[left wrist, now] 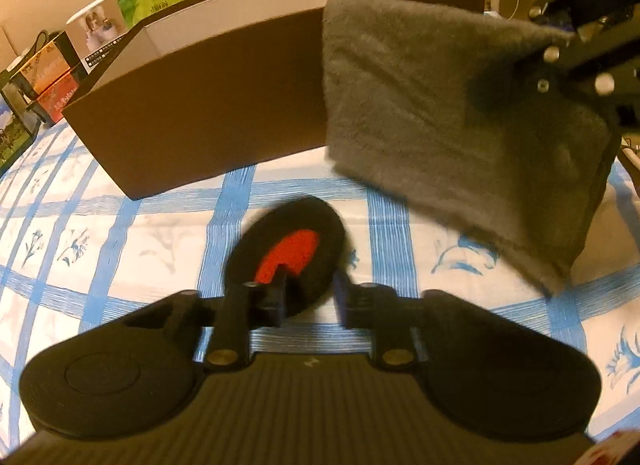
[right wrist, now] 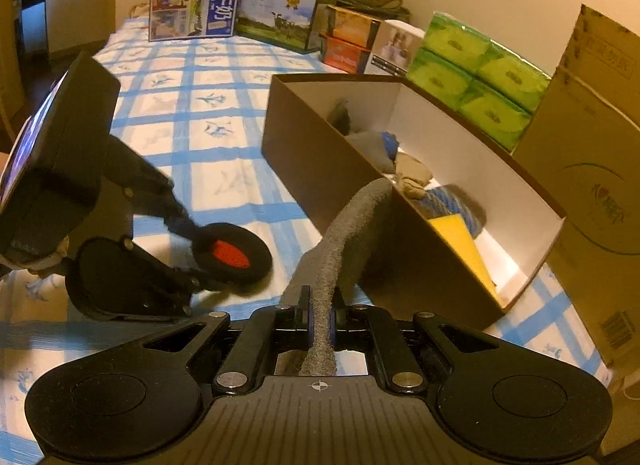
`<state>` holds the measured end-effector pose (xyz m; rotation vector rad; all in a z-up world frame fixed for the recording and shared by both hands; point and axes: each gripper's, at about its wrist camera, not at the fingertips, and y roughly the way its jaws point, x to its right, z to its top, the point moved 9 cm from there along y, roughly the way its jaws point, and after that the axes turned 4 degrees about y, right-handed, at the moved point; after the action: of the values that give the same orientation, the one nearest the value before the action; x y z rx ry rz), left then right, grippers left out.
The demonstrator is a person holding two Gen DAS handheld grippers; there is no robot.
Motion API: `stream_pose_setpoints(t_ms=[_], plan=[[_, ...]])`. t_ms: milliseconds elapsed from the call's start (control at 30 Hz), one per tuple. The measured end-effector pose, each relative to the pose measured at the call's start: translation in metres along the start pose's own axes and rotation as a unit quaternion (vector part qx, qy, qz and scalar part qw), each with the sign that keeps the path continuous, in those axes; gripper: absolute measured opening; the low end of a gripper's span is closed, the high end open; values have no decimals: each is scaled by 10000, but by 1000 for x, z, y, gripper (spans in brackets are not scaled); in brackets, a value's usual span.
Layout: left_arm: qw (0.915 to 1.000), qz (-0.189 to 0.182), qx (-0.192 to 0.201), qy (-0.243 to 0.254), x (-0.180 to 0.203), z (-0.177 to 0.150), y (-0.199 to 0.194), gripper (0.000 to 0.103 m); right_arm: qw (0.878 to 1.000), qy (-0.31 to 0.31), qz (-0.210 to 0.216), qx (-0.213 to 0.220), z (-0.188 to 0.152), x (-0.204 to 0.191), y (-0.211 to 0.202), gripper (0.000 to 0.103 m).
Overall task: Organize soft objects
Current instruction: 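Grasp the black red-centred pad with the left tool while the right tool holds the cloth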
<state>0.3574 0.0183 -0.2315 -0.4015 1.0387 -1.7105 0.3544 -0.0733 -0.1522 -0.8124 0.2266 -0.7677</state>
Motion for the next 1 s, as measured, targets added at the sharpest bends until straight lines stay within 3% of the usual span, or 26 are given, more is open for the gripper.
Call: stream_pose_setpoints(t_ms=[233, 600, 667, 700, 733, 800, 867, 1000], plan=[[9990, -19, 29, -444, -6, -3, -24, 9, 9999, 107, 87, 17, 0, 6, -5, 7], [9919, -216, -278, -1218, 8, -27, -78, 8, 9984, 465, 309, 97, -3, -3, -21, 7], [9905, -263, -285, -1320, 14, -30, -79, 14, 9980, 529, 330, 77, -6, -3, -22, 7], [9904, -270, -272, -1331, 16, -31, -77, 21, 9978, 571, 326, 63, -8, -3, -22, 7], [9909, -252, -256, -1294, 17, -32, -75, 35, 9977, 607, 311, 43, -10, -2, -21, 7], [9923, -213, -296, -1186, 19, -34, -70, 45, 9973, 684, 281, 2, -13, 1, -21, 7], [9943, -255, -258, -1000, 23, -33, -65, 46, 9969, 745, 270, -28, -16, 4, -22, 7], [9965, -264, -400, -679, 29, -36, -50, 57, 9956, 905, 224, -68, -21, 12, -21, 7]])
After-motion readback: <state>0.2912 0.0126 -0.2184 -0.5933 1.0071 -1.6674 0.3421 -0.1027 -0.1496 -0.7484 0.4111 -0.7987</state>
